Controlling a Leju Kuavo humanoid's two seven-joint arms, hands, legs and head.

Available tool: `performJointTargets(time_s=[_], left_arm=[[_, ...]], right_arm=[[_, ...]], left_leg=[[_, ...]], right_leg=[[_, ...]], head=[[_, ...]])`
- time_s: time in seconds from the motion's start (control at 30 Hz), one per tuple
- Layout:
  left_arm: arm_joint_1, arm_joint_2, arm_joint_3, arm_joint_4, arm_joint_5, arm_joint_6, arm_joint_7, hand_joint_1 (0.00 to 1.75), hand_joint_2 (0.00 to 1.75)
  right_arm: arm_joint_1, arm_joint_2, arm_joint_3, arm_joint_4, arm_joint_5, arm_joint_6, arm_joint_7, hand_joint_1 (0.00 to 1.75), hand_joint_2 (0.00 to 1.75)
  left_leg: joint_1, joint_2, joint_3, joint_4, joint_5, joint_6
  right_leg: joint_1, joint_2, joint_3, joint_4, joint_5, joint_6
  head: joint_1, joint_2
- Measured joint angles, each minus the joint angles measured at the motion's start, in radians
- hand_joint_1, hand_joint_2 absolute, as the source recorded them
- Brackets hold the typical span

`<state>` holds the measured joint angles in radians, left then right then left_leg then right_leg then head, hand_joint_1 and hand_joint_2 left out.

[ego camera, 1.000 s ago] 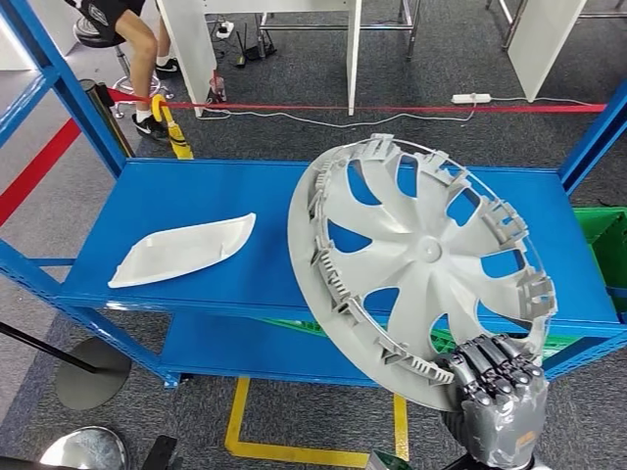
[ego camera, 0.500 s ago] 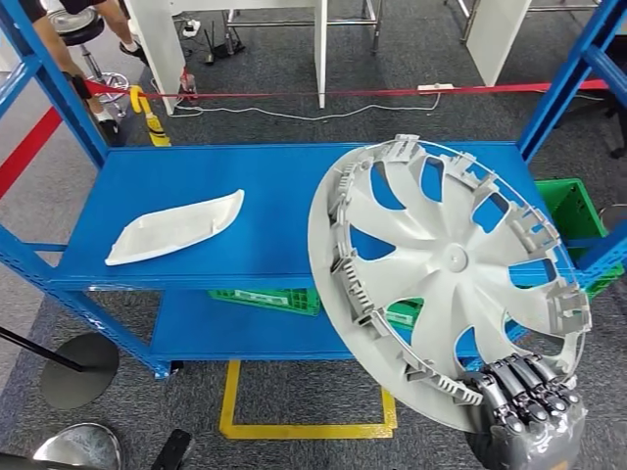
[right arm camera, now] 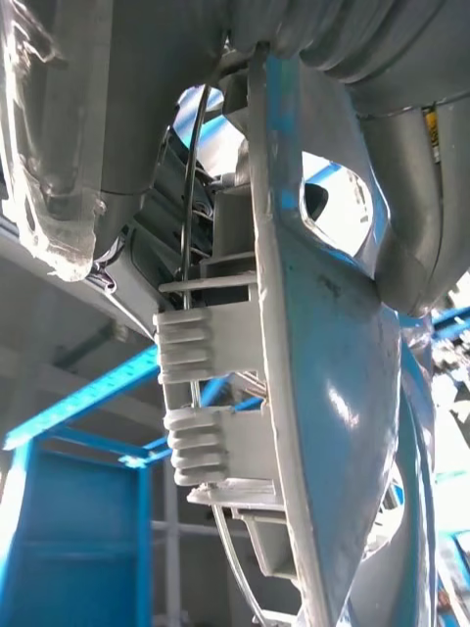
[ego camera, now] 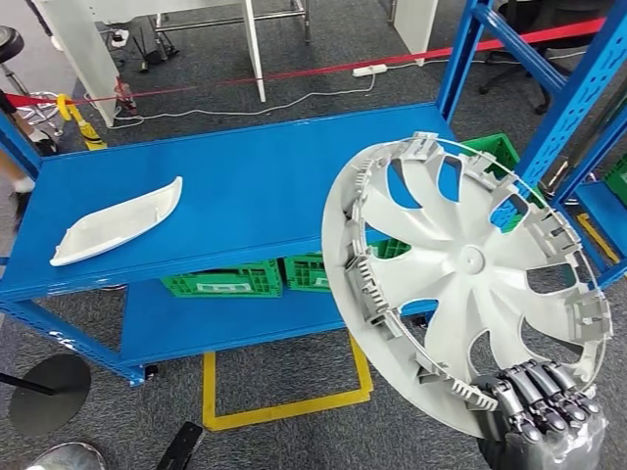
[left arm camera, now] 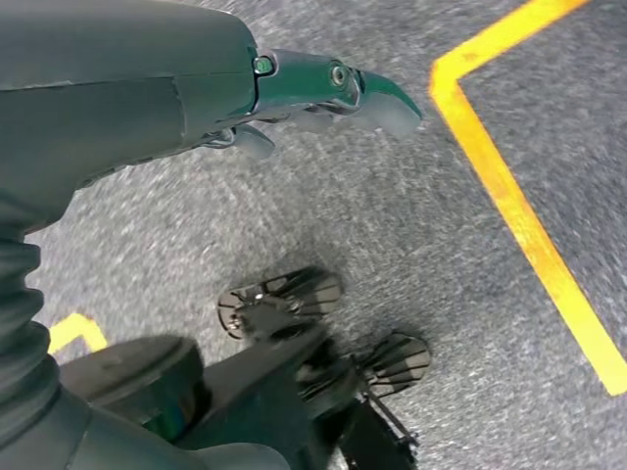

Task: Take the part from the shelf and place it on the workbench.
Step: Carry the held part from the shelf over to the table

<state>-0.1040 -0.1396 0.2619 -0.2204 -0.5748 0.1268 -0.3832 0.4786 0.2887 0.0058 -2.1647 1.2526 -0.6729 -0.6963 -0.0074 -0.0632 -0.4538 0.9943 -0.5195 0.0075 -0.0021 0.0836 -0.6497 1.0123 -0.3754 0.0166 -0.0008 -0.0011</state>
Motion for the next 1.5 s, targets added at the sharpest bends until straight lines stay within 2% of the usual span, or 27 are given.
performJointTargets(time_s=[0.07, 0.13, 0.17, 0.27, 0.3, 0.33, 0.37, 0.43, 0.5, 0.53, 0.6, 0.63, 0.7, 0.77, 0.8, 0.83, 0.87, 0.9, 1.0, 1.07, 1.13, 1.2, 1.27, 1.33, 1.37, 1.4, 1.5], left_arm=[[-0.008, -0.003, -0.006, 0.000, -0.009, 0.000, 0.002, 0.00, 1.75], [-0.012, -0.008, -0.014, 0.000, -0.019, -0.001, 0.004, 0.00, 1.75], [-0.013, -0.010, -0.017, 0.000, -0.024, -0.001, 0.005, 0.00, 1.75], [-0.013, -0.014, -0.025, 0.000, -0.037, -0.002, 0.010, 0.00, 1.75], [-0.013, -0.014, -0.027, 0.000, -0.040, -0.003, 0.012, 0.00, 1.75], [-0.014, -0.015, -0.029, 0.000, -0.043, -0.005, 0.014, 0.00, 1.75], [-0.015, -0.015, -0.032, 0.000, -0.045, -0.007, 0.015, 0.00, 1.75], [-0.019, -0.017, -0.037, 0.000, -0.049, -0.012, 0.014, 0.00, 1.75], [-0.023, -0.018, -0.041, -0.001, -0.051, -0.018, 0.012, 0.00, 1.75], [-0.025, -0.018, -0.042, -0.001, -0.051, -0.021, 0.010, 0.00, 1.75], [-0.026, -0.017, -0.043, -0.001, -0.052, -0.029, 0.004, 0.00, 1.75], [-0.026, -0.016, -0.043, -0.001, -0.052, -0.033, 0.002, 0.00, 1.75], [-0.022, -0.013, -0.043, -0.001, -0.053, -0.036, 0.000, 0.00, 1.75], [-0.018, -0.012, -0.044, -0.001, -0.054, -0.038, -0.001, 0.00, 1.75], [-0.016, -0.011, -0.044, -0.001, -0.055, -0.038, -0.001, 0.00, 1.75], [-0.016, -0.011, -0.044, -0.001, -0.057, -0.038, -0.001, 0.00, 1.75], [-0.016, -0.011, -0.044, -0.001, -0.058, -0.039, -0.001, 0.00, 1.75], [-0.016, -0.011, -0.044, -0.001, -0.059, -0.039, -0.001, 0.00, 1.75], [-0.017, -0.008, -0.044, -0.001, -0.060, -0.040, -0.001, 0.00, 1.75], [-0.018, -0.007, -0.044, -0.001, -0.060, -0.040, -0.001, 0.00, 1.75], [-0.021, -0.008, -0.044, -0.001, -0.060, -0.040, -0.001, 0.00, 1.75], [-0.023, -0.011, -0.044, -0.001, -0.061, -0.040, -0.001, 0.00, 1.75], [-0.019, -0.012, -0.044, -0.001, -0.061, -0.040, -0.001, 0.00, 1.75], [-0.014, -0.010, -0.044, -0.001, -0.061, -0.040, -0.001, 0.00, 1.75], [-0.013, -0.010, -0.044, -0.001, -0.061, -0.040, 0.000, 0.00, 1.75], [-0.014, -0.011, -0.045, -0.001, -0.062, -0.040, 0.000, 0.00, 1.75], [-0.017, -0.011, -0.045, -0.001, -0.069, -0.038, 0.005, 0.00, 1.75]], right_arm=[[0.011, 0.004, -0.003, -0.016, 0.000, 0.000, 0.000, 1.75, 1.75], [0.027, 0.006, -0.007, -0.030, 0.000, 0.000, 0.000, 1.75, 1.75], [0.036, 0.007, -0.009, -0.035, 0.001, 0.000, 0.000, 1.75, 1.75], [0.049, 0.010, -0.014, -0.049, 0.003, 0.000, 0.000, 1.75, 1.75], [0.053, 0.011, -0.015, -0.054, 0.004, 0.000, 0.000, 1.75, 1.75], [0.058, 0.012, -0.016, -0.060, 0.005, 0.000, 0.000, 1.75, 1.75], [0.063, 0.013, -0.018, -0.065, 0.007, 0.000, 0.000, 1.75, 1.75], [0.074, 0.017, -0.021, -0.077, 0.013, 0.000, 0.000, 1.75, 1.75], [0.080, 0.022, -0.023, -0.088, 0.020, 0.000, 0.000, 1.75, 1.75], [0.082, 0.024, -0.023, -0.093, 0.024, 0.000, 0.000, 1.75, 1.75], [0.088, 0.029, -0.025, -0.102, 0.030, 0.000, 0.000, 1.75, 1.75], [0.092, 0.032, -0.026, -0.105, 0.033, 0.000, 0.000, 1.75, 1.75], [0.096, 0.037, -0.026, -0.111, 0.038, 0.000, 0.000, 1.75, 1.75], [0.097, 0.042, -0.026, -0.114, 0.040, 0.000, 0.000, 1.75, 1.75], [0.098, 0.044, -0.026, -0.116, 0.041, 0.000, 0.000, 1.75, 1.75], [0.099, 0.045, -0.026, -0.117, 0.041, 0.000, 0.000, 1.75, 1.75], [0.101, 0.047, -0.026, -0.118, 0.042, 0.000, 0.000, 1.75, 1.75], [0.103, 0.048, -0.027, -0.120, 0.042, 0.000, 0.000, 1.75, 1.75], [0.104, 0.053, -0.027, -0.125, 0.043, 0.000, 0.000, 1.75, 1.75], [0.104, 0.054, -0.027, -0.129, 0.043, 0.000, 0.000, 1.75, 1.75], [0.108, 0.055, -0.028, -0.131, 0.043, 0.000, 0.000, 1.75, 1.75], [0.110, 0.056, -0.029, -0.133, 0.043, 0.000, 0.000, 1.75, 1.75], [0.109, 0.056, -0.030, -0.134, 0.043, 0.000, 0.000, 1.75, 1.75], [0.108, 0.056, -0.031, -0.134, 0.043, 0.000, 0.000, 1.75, 1.75], [0.109, 0.056, -0.032, -0.134, 0.043, 0.000, 0.000, 1.75, 1.75], [0.111, 0.056, -0.033, -0.134, 0.043, 0.000, 0.000, 1.75, 1.75], [0.116, 0.056, -0.037, -0.138, 0.043, 0.000, 0.003, 1.75, 1.75]], left_leg=[[-0.003, -0.009, 0.023, -0.056, -0.002, 0.003], [-0.002, 0.014, 0.006, -0.063, 0.020, 0.010], [-0.001, 0.028, -0.004, -0.066, 0.033, 0.016], [-0.001, 0.069, -0.039, -0.066, 0.064, 0.023], [-0.001, 0.084, -0.053, -0.063, 0.074, 0.022], [-0.001, 0.099, -0.068, -0.060, 0.083, 0.021], [-0.001, 0.114, -0.084, -0.055, 0.092, 0.019], [0.000, 0.139, -0.115, -0.039, 0.105, 0.010], [-0.003, 0.156, -0.135, -0.019, 0.111, 0.000], [-0.005, 0.164, -0.139, -0.012, 0.113, -0.005], [-0.005, 0.181, -0.141, -0.009, 0.119, -0.013], [-0.002, 0.175, -0.143, -0.005, 0.113, -0.018], [0.002, 0.130, -0.159, 0.046, 0.051, -0.032], [0.004, 0.084, -0.195, 0.165, -0.045, -0.038], [0.004, 0.076, -0.212, 0.224, -0.073, -0.037], [0.003, 0.073, -0.218, 0.259, -0.080, -0.034], [0.002, 0.071, -0.207, 0.258, -0.066, -0.028], [0.001, 0.065, -0.180, 0.219, -0.037, -0.020], [-0.004, 0.008, -0.071, 0.031, 0.040, 0.009], [-0.004, -0.009, -0.047, -0.020, 0.046, 0.013], [0.001, 0.011, -0.049, -0.032, 0.047, 0.012], [0.006, 0.035, -0.053, -0.042, 0.053, 0.015], [0.007, 0.060, -0.058, -0.042, 0.057, 0.018], [0.007, 0.089, -0.062, -0.041, 0.060, 0.017], [0.007, 0.102, -0.063, -0.040, 0.061, 0.016], [0.007, 0.115, -0.064, -0.039, 0.062, 0.014], [0.002, 0.144, -0.066, -0.029, 0.058, 0.003]], right_leg=[[-0.003, 0.017, -0.011, -0.010, 0.027, 0.012], [-0.007, 0.017, -0.025, -0.016, 0.033, 0.025], [-0.006, 0.000, -0.036, 0.001, 0.006, 0.029], [-0.005, -0.066, -0.075, 0.169, -0.148, 0.039], [-0.007, -0.074, -0.080, 0.231, -0.173, 0.043], [-0.008, -0.078, -0.073, 0.271, -0.169, 0.046], [-0.010, -0.081, -0.054, 0.282, -0.145, 0.050], [-0.013, -0.103, 0.036, 0.204, -0.098, 0.058], [-0.010, -0.142, 0.146, 0.058, -0.127, 0.056], [-0.007, -0.153, 0.176, 0.007, -0.152, 0.048], [-0.004, -0.142, 0.178, -0.020, -0.166, 0.024], [-0.004, -0.132, 0.171, -0.019, -0.159, 0.016], [-0.006, -0.112, 0.154, -0.018, -0.141, 0.001], [-0.005, -0.088, 0.136, -0.017, -0.121, -0.008], [-0.003, -0.074, 0.126, -0.016, -0.112, -0.010], [-0.001, -0.060, 0.117, -0.015, -0.103, -0.011], [0.001, -0.047, 0.108, -0.014, -0.096, -0.012], [0.004, -0.033, 0.102, -0.014, -0.090, -0.012], [0.010, 0.003, 0.088, -0.012, -0.077, -0.008], [0.010, 0.024, 0.077, -0.010, -0.068, 0.002], [0.011, 0.033, 0.062, -0.006, -0.064, 0.013], [0.013, -0.006, 0.031, 0.046, -0.102, 0.023], [0.009, -0.058, -0.021, 0.173, -0.175, 0.035], [0.002, -0.076, -0.057, 0.277, -0.215, 0.045], [0.000, -0.080, -0.048, 0.277, -0.208, 0.049], [-0.003, -0.086, -0.016, 0.232, -0.183, 0.051], [-0.003, -0.137, 0.107, 0.029, -0.115, 0.051]], head=[[0.000, 0.000], [0.000, 0.000], [0.003, 0.000], [0.010, 0.000], [0.010, 0.000], [0.010, 0.000], [0.010, 0.000], [0.010, 0.000], [0.011, 0.000], [0.011, 0.000], [0.010, 0.000], [0.010, 0.000], [0.008, 0.000], [0.007, 0.000], [0.007, 0.000], [0.007, 0.000], [0.007, 0.000], [0.007, 0.000], [0.007, 0.000], [0.008, 0.000], [0.008, 0.000], [0.013, 0.000], [0.019, 0.000], [0.019, 0.000], [0.020, 0.000], [0.020, 0.000], [0.019, 0.000]])
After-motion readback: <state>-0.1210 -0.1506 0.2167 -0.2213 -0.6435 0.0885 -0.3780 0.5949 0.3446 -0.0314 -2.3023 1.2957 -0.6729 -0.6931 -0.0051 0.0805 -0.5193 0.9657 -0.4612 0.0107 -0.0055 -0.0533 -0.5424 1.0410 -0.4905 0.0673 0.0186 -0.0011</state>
